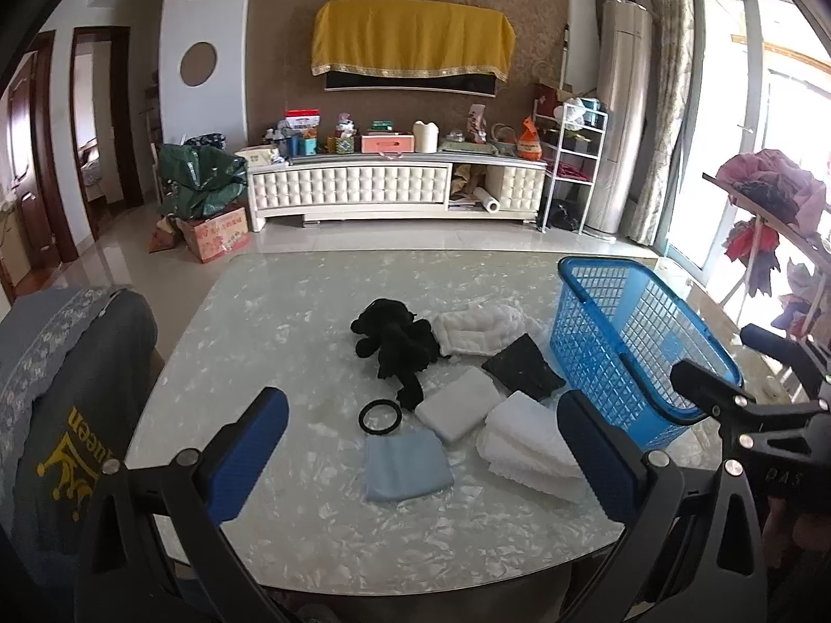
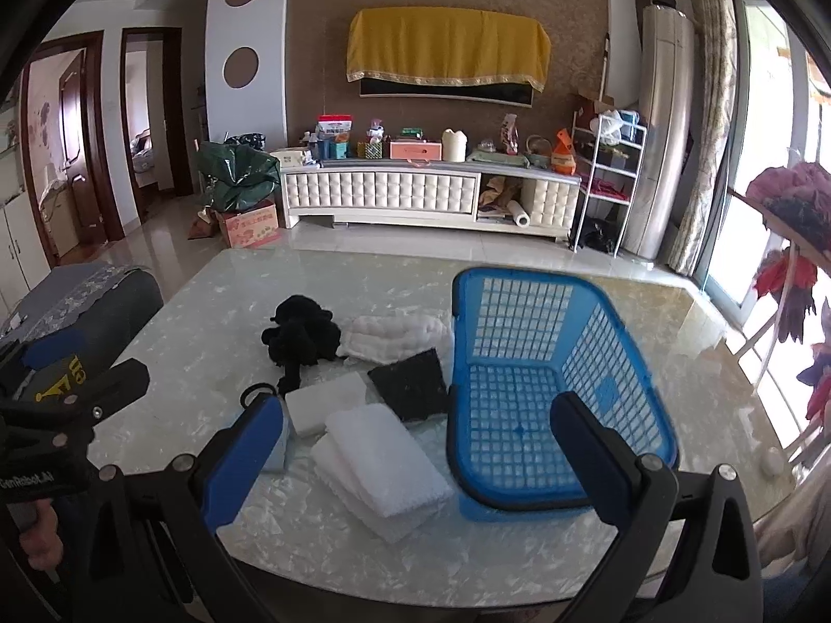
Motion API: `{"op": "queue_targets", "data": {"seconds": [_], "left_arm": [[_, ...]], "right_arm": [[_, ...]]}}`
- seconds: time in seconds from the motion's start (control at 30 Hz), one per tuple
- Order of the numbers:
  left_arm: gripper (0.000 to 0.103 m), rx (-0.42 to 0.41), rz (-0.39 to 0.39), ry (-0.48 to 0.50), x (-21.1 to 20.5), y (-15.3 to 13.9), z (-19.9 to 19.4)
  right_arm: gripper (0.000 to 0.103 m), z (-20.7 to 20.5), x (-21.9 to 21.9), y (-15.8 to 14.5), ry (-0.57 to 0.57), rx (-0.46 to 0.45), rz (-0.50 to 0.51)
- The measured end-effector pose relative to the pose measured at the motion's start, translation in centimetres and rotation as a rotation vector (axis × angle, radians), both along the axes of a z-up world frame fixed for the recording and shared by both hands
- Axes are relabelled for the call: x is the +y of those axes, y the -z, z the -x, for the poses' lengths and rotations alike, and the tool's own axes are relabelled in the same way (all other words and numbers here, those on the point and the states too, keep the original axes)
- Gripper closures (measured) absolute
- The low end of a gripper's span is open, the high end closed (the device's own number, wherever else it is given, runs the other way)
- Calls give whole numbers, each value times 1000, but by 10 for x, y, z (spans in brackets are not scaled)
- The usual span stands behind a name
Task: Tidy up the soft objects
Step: 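Reach the right gripper to the black plush toy and grasp it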
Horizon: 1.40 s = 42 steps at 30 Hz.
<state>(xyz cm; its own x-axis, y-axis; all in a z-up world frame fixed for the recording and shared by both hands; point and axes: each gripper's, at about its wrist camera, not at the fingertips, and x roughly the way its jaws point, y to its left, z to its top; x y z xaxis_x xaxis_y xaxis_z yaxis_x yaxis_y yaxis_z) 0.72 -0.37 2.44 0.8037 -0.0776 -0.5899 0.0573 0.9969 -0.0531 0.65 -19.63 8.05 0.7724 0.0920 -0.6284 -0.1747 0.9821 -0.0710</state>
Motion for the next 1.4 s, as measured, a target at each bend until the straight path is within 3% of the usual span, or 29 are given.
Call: {"op": "queue_targets", "data": {"seconds": [0.17, 0.37, 0.5, 0.87, 1.0, 1.4], "left_arm": [[0, -2, -76, 22, 6, -16, -14], [0, 124, -108, 70, 30, -20, -50], [0, 147, -119, 63, 53, -17, -73], [0, 248, -43, 71, 99, 27, -115], [0, 288, -34, 73, 107, 49, -126], [0, 357, 20, 48, 135, 93, -150]], "right_arm": [[0, -17, 2, -8, -28, 16, 25], [0, -44, 13, -10, -71, 60, 59], [0, -64, 27, -3, -122, 109, 104], [0, -130, 80, 39, -262, 328, 129], [7, -151, 101, 60, -292, 410, 122], [19, -218, 155, 124, -275, 614, 141]]}}
